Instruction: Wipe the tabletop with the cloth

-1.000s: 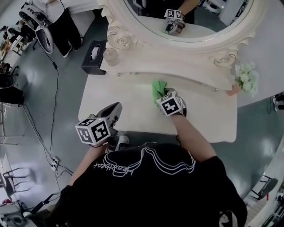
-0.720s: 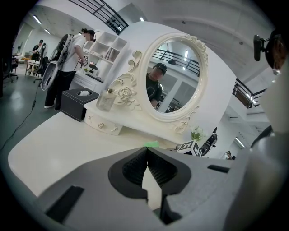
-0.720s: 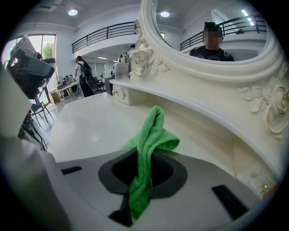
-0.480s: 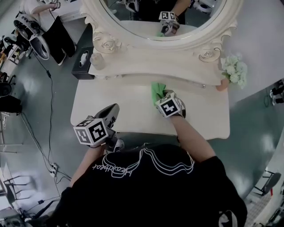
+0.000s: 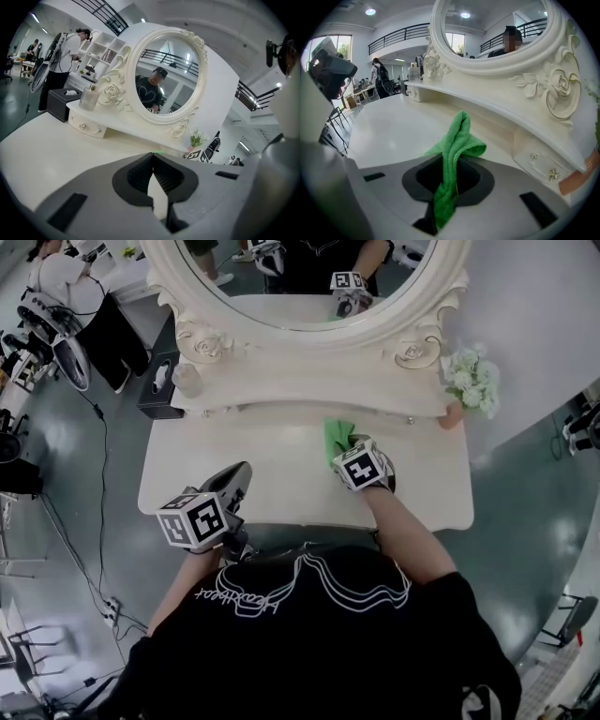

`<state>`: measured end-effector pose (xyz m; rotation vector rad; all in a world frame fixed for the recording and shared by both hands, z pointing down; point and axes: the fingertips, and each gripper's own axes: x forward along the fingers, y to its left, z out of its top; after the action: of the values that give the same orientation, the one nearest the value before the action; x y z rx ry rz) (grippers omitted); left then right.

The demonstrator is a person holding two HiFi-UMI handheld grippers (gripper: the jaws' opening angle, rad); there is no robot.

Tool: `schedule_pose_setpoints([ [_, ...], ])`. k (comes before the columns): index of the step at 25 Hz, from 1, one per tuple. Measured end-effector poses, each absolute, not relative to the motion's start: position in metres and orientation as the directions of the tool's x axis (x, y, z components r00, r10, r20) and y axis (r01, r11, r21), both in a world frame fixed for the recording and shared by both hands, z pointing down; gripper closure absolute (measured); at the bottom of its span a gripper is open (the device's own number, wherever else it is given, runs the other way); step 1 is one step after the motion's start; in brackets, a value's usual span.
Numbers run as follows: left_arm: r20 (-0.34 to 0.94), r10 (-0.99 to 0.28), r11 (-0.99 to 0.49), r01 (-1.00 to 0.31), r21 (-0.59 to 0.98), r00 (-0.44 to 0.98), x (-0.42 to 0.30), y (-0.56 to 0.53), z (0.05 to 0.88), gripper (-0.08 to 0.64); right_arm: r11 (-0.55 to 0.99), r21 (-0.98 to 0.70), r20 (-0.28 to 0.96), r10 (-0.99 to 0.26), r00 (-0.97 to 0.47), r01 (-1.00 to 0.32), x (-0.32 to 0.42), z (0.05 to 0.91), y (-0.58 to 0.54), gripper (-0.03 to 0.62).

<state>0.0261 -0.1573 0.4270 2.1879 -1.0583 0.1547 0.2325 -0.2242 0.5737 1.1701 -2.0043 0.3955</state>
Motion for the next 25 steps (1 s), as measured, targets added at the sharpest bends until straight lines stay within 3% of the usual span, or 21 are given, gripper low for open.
schedule_pose_setpoints([
  [25, 0.39, -0.592, -0.462, -0.693, 0.553, 0.706, 0.062, -0.133, 0.431, 0.557, 0.344, 0.136, 0.747, -0.651, -0.132, -0.929, 0.354, 0.574, -0.191, 0.538],
])
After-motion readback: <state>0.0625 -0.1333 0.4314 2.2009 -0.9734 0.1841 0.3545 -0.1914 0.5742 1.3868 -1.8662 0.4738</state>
